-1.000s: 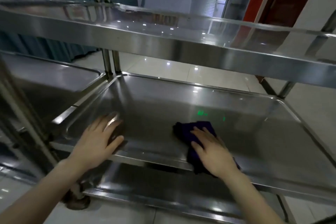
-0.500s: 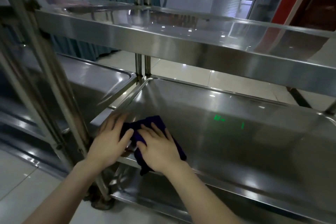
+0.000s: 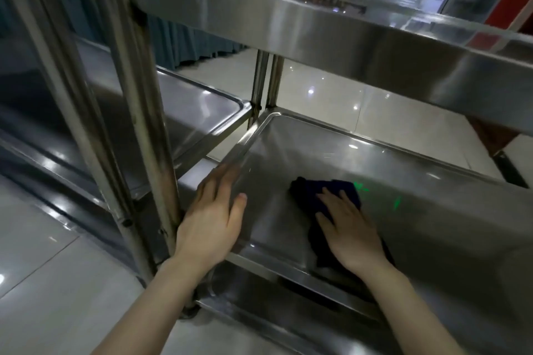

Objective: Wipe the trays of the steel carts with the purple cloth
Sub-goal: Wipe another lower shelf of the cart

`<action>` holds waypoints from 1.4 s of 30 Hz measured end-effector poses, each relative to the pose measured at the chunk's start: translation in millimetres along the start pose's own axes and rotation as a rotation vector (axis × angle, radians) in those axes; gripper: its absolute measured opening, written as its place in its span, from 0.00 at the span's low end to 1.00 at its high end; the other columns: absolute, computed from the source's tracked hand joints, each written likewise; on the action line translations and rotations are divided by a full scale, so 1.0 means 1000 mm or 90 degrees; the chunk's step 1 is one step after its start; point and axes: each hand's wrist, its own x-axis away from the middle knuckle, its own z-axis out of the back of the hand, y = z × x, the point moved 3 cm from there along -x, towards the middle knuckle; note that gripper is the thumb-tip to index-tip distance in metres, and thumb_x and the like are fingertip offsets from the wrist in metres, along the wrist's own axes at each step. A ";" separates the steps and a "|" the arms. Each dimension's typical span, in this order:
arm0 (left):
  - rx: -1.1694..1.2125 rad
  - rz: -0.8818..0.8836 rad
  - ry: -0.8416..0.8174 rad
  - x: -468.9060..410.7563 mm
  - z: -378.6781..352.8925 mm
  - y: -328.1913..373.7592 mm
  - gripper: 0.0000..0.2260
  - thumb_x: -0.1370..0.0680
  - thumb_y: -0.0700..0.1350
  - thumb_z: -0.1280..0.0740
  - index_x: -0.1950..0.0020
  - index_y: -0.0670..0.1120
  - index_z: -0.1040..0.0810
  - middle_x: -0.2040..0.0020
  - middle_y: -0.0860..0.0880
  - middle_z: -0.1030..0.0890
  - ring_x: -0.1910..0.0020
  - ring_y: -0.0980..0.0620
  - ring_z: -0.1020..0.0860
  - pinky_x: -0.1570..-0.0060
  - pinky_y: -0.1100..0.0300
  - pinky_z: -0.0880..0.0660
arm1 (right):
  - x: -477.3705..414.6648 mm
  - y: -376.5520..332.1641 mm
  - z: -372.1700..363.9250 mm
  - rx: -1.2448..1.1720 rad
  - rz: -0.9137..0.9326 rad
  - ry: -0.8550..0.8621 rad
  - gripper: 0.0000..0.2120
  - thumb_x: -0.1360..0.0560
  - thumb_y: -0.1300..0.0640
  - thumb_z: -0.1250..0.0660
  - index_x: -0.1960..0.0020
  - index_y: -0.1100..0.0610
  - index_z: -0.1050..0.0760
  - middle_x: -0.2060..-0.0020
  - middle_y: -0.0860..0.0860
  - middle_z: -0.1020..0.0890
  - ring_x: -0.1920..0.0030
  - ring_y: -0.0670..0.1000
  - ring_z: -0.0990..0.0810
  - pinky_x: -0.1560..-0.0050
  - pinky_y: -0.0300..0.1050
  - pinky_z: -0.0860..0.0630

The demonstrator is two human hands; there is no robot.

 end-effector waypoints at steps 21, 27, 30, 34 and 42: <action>0.148 0.039 0.061 -0.003 0.007 -0.003 0.22 0.20 0.60 0.54 0.25 0.62 0.47 0.22 0.59 0.49 0.24 0.64 0.54 0.31 0.67 0.51 | -0.080 -0.117 -0.037 -0.084 0.327 -0.067 0.23 0.19 0.43 0.49 0.24 0.43 0.41 0.24 0.40 0.40 0.23 0.43 0.49 0.24 0.50 0.54; 0.123 0.042 0.057 0.001 0.007 -0.001 0.24 0.19 0.60 0.54 0.24 0.59 0.46 0.21 0.56 0.48 0.28 0.71 0.59 0.30 0.64 0.51 | 0.019 -0.090 -0.019 -0.126 0.360 -0.096 0.21 0.19 0.42 0.49 0.26 0.39 0.40 0.25 0.36 0.41 0.25 0.36 0.53 0.25 0.43 0.56; 0.007 0.000 0.023 0.003 0.006 0.002 0.24 0.19 0.58 0.50 0.23 0.53 0.43 0.22 0.49 0.44 0.22 0.54 0.52 0.26 0.50 0.44 | 0.042 -0.059 -0.007 -0.097 0.293 -0.040 0.22 0.18 0.44 0.46 0.24 0.43 0.39 0.24 0.38 0.41 0.24 0.39 0.50 0.23 0.45 0.52; -0.075 -0.018 0.034 0.007 0.006 0.009 0.23 0.19 0.57 0.48 0.27 0.48 0.36 0.27 0.43 0.36 0.25 0.45 0.42 0.30 0.44 0.37 | 0.079 -0.007 0.007 -0.047 0.205 0.034 0.24 0.20 0.40 0.42 0.26 0.46 0.35 0.26 0.41 0.35 0.24 0.43 0.42 0.26 0.42 0.44; -0.084 -0.088 0.093 0.012 0.008 0.015 0.19 0.19 0.52 0.45 0.34 0.43 0.28 0.38 0.38 0.27 0.36 0.39 0.30 0.37 0.46 0.32 | 0.161 0.002 0.010 0.104 0.234 0.298 0.17 0.26 0.47 0.32 0.39 0.50 0.21 0.41 0.45 0.19 0.42 0.51 0.20 0.52 0.49 0.26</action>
